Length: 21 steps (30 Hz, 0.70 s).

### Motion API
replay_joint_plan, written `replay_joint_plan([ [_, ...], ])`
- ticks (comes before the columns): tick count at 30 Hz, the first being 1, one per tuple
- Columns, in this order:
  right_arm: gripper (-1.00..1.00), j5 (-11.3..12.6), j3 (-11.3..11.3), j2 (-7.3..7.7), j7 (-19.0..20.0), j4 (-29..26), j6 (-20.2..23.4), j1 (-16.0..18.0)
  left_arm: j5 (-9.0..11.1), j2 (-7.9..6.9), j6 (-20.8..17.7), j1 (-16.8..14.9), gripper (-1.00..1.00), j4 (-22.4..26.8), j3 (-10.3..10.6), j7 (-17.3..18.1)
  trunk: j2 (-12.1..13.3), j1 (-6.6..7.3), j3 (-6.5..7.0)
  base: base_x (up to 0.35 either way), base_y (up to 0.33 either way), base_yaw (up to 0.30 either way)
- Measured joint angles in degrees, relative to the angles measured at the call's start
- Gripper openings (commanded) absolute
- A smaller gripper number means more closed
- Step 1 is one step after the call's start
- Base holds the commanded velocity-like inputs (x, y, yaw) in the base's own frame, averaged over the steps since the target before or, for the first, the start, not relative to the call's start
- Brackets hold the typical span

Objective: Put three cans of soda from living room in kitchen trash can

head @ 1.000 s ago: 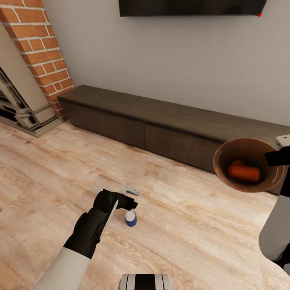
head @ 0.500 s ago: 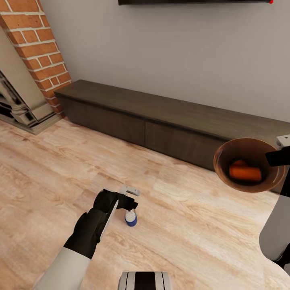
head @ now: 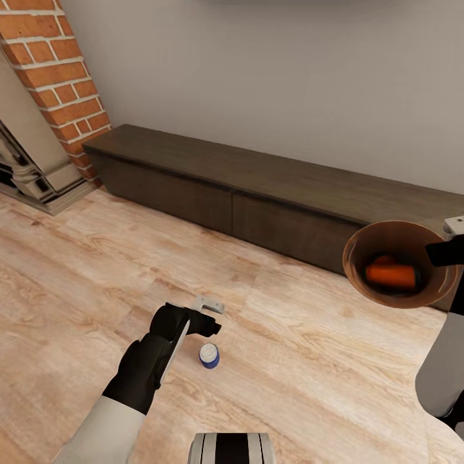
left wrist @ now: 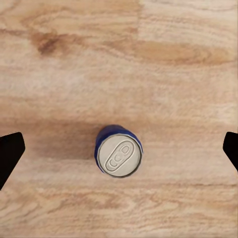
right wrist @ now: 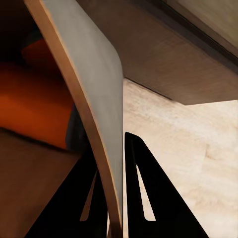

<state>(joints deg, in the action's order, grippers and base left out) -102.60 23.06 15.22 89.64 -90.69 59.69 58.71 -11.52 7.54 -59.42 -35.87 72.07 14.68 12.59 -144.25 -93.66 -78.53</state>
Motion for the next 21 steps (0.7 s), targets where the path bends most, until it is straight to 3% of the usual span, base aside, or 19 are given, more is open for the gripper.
replay_joint_plan([
  [21, -1.00, 0.30, 0.03, -0.02, 0.01, 0.02, 0.00, -0.06, -0.06, 0.19, 0.00, 0.01, 1.00, -0.03, 0.09, -0.03, -0.28, -0.54, -6.03, 0.000, 0.000, 0.000],
])
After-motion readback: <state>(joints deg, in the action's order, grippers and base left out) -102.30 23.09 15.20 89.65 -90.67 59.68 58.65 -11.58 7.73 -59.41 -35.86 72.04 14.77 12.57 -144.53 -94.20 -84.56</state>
